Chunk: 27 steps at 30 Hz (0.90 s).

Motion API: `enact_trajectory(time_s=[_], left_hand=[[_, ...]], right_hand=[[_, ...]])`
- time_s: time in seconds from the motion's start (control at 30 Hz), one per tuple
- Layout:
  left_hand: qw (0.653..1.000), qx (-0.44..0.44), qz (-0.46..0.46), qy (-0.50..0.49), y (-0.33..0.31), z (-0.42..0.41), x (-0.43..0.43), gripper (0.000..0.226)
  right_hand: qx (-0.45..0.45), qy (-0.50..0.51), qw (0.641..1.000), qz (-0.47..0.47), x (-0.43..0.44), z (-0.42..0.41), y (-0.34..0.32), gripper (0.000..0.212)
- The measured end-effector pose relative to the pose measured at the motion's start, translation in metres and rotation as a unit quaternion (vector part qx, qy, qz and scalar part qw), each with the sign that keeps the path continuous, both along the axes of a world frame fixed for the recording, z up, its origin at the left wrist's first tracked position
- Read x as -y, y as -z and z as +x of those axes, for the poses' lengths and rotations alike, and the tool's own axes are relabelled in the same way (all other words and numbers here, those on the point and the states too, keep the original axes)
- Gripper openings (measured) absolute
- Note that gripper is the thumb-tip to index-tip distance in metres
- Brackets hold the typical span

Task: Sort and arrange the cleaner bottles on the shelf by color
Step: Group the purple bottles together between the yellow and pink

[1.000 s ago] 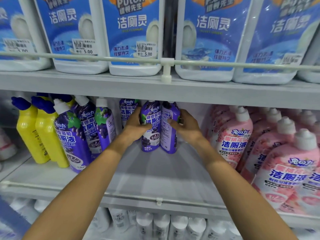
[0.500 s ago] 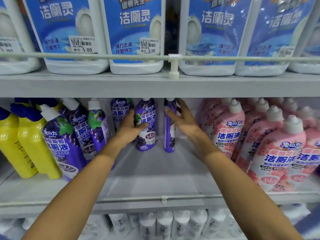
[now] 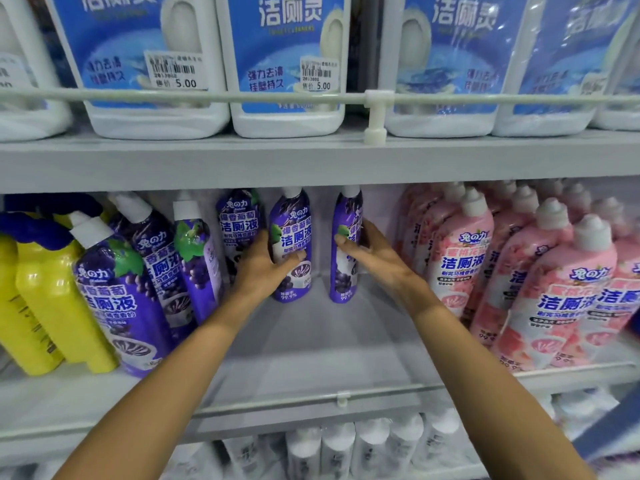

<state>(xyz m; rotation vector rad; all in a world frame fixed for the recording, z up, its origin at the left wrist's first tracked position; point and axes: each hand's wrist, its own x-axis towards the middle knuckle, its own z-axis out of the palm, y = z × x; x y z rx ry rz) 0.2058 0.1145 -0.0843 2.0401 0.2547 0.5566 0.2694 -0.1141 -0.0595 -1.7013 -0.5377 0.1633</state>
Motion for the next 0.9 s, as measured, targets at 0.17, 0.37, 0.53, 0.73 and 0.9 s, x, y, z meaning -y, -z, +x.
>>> enact_trajectory(time_s=[0.17, 0.37, 0.53, 0.73, 0.9], left_hand=[[1.0, -0.003, 0.011, 0.001, 0.002, 0.009, -0.001, 0.048], [1.0, 0.0, -0.015, -0.009, 0.008, 0.015, -0.006, 0.052], [0.996, 0.02, 0.012, -0.091, 0.022, 0.017, 0.004, 0.056], [0.994, 0.032, -0.014, -0.102, 0.014, 0.019, 0.011, 0.046], [0.995, 0.049, -0.021, -0.089, 0.016, 0.025, 0.009, 0.048]], right_hand=[[0.039, 0.091, 0.995, -0.021, -0.006, 0.014, 0.017, 0.064], [0.069, 0.244, 0.963, -0.089, -0.038, 0.016, 0.017, 0.087], [0.045, 0.268, 0.958, -0.091, -0.048, 0.034, 0.021, 0.088], [0.051, 0.18, 0.981, -0.049, -0.044, 0.042, 0.025, 0.075], [0.051, 0.144, 0.988, -0.035, -0.033, 0.054, 0.031, 0.064]])
